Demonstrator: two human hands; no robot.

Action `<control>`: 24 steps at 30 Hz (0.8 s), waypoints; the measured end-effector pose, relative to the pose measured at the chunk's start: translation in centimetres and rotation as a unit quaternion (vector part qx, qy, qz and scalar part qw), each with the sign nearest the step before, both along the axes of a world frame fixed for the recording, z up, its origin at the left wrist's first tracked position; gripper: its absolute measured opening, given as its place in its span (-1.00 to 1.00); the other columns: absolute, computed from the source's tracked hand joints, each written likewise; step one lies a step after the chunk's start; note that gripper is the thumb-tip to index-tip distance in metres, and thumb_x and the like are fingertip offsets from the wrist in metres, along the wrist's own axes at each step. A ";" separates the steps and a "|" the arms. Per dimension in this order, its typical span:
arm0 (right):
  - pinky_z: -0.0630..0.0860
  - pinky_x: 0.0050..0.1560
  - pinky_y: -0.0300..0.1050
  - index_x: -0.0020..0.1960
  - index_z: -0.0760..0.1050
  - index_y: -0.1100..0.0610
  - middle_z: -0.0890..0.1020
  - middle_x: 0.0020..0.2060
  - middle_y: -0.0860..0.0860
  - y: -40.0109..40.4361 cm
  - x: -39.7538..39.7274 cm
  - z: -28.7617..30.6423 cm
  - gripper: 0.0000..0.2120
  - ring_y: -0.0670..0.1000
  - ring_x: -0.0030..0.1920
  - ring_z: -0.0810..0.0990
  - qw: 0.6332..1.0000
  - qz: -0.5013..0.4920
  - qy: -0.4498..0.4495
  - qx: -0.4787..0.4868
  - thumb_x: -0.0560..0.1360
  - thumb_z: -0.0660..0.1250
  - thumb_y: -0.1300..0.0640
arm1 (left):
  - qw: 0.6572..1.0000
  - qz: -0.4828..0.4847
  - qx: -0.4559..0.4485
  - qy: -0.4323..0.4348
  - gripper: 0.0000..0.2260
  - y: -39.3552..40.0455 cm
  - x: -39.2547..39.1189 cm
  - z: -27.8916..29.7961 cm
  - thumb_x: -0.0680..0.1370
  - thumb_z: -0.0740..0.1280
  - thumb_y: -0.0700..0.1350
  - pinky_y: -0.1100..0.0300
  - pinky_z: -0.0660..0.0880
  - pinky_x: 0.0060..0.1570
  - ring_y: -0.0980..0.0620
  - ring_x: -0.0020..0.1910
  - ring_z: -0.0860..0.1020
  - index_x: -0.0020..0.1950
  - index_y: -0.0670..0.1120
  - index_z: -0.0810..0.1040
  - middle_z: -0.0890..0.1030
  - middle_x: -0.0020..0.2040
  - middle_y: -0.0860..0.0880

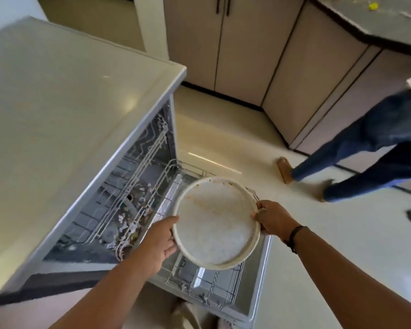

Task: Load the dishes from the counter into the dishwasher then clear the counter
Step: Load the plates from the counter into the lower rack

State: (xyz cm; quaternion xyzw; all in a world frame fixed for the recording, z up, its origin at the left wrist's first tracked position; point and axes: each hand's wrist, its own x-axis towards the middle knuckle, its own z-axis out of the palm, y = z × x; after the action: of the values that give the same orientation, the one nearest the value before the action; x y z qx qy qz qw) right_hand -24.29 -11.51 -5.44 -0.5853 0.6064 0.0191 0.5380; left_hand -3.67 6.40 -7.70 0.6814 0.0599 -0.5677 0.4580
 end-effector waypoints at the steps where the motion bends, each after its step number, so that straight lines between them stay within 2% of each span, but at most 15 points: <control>1: 0.64 -0.28 -0.05 0.01 0.54 0.11 0.64 -0.13 0.15 -0.2 -0.8 -1.6 -0.83 0.11 -0.21 0.65 1.000 -0.006 0.019 0.008 0.52 0.27 0.33 | 0.999 -0.027 0.015 0.024 -0.67 -0.7 -0.2 -1.9 0.55 0.31 0.04 0.04 0.42 0.15 -0.09 0.09 0.54 0.24 -0.10 0.49 0.58 0.16 -0.13; 4: 0.64 -0.08 0.09 -0.13 0.54 0.04 0.65 -0.12 0.15 -0.8 -3.3 -5.7 -0.82 0.14 -0.14 0.65 0.997 -0.032 0.076 0.006 0.47 0.29 0.31 | 0.989 -0.115 0.056 0.069 -0.64 -2.6 -0.9 -6.9 0.55 0.30 0.06 0.02 0.35 0.26 -0.08 0.09 0.51 0.27 -0.10 0.47 0.52 0.22 -0.12; 7: 0.51 -0.21 -0.13 -0.14 0.51 -0.01 0.66 -0.16 0.08 -1.4 -5.2 -8.8 -0.82 0.07 -0.20 0.58 0.992 -0.040 0.119 -0.027 0.47 0.29 0.27 | 0.963 -0.241 0.090 0.075 -0.64 -4.7 -1.5 -10.8 0.51 0.33 0.04 0.08 0.36 0.20 -0.06 0.12 0.53 0.24 -0.08 0.48 0.54 0.24 -0.12; 10: 0.36 -0.30 -0.19 -0.05 0.53 0.00 0.67 -0.11 0.09 -3.0 -6.8 -12.6 -0.85 0.07 -0.19 0.54 0.988 -0.052 0.138 -0.051 0.48 0.29 0.24 | 0.938 -0.326 0.096 0.062 -0.71 -7.4 -2.6 -14.9 0.46 0.36 -0.03 0.15 0.41 0.02 -0.04 0.13 0.53 0.16 -0.04 0.48 0.57 0.17 -0.08; 13: 0.33 -0.19 -0.18 0.10 0.56 0.06 0.65 -0.02 0.13 -6.0 -7.6 -16.4 -0.79 0.10 -0.12 0.52 0.982 -0.055 0.151 -0.104 0.50 0.29 0.24 | 0.914 -0.393 0.090 0.033 -0.80 -10.3 -3.4 -19.3 0.46 0.36 -0.03 0.21 0.39 -0.05 -0.02 0.13 0.52 0.06 -0.01 0.51 0.59 0.11 -0.04; 15: 0.40 -0.07 -0.13 0.17 0.55 0.08 0.64 0.05 0.16 -8.8 -7.3 -18.0 -0.73 0.17 0.01 0.55 0.972 -0.051 0.167 -0.158 0.51 0.26 0.25 | 0.901 -0.425 0.081 -0.017 -0.84 -11.9 -3.5 -22.5 0.51 0.31 -0.02 0.19 0.42 0.01 -0.04 0.11 0.54 0.06 -0.02 0.54 0.61 0.10 -0.07; 17: 0.44 0.01 -0.06 0.20 0.54 0.07 0.63 0.06 0.18 -11.4 -6.4 -19.0 -0.69 0.22 0.07 0.55 0.960 -0.051 0.169 -0.216 0.50 0.24 0.26 | 0.888 -0.447 0.087 -0.070 -0.78 -12.9 -3.5 -25.1 0.55 0.27 0.00 0.09 0.46 0.12 -0.09 0.07 0.57 0.09 -0.09 0.56 0.62 0.08 -0.12; 19: 0.45 -0.05 -0.02 0.17 0.54 0.06 0.63 0.00 0.20 -13.9 -5.1 -20.3 -0.70 0.25 0.01 0.55 0.949 -0.032 0.161 -0.268 0.50 0.21 0.25 | 0.879 -0.457 0.089 -0.103 -0.76 -13.1 -3.7 -27.1 0.56 0.25 0.01 0.10 0.45 0.05 -0.09 -0.02 0.57 0.02 -0.15 0.55 0.62 -0.01 -0.15; 21: 0.42 -0.11 -0.04 0.15 0.54 0.08 0.63 -0.04 0.21 -16.1 -3.6 -21.3 -0.74 0.26 -0.03 0.55 0.940 0.000 0.144 -0.309 0.51 0.20 0.24 | 0.864 -0.477 0.100 -0.127 -0.79 -12.8 -3.7 -28.7 0.56 0.25 0.04 0.15 0.41 -0.03 -0.02 -0.07 0.53 -0.03 -0.10 0.52 0.59 -0.06 -0.09; 24: 0.35 -0.15 -0.10 0.19 0.52 0.13 0.63 -0.01 0.18 -19.2 -1.4 -22.0 -0.74 0.24 -0.02 0.55 0.924 0.056 0.137 -0.353 0.55 0.19 0.25 | 0.823 -0.534 0.130 -0.141 -0.77 -12.1 -3.2 -30.0 0.56 0.24 0.09 0.16 0.44 0.06 0.00 0.03 0.52 0.06 -0.03 0.49 0.56 0.01 0.00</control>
State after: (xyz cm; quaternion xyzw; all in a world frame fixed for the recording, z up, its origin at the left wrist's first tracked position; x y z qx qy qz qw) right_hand -25.68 -30.66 -27.47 -0.7618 0.6080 -0.0859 0.2064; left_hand -6.92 -5.68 -37.66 0.7328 -0.3054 -0.6080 -0.0064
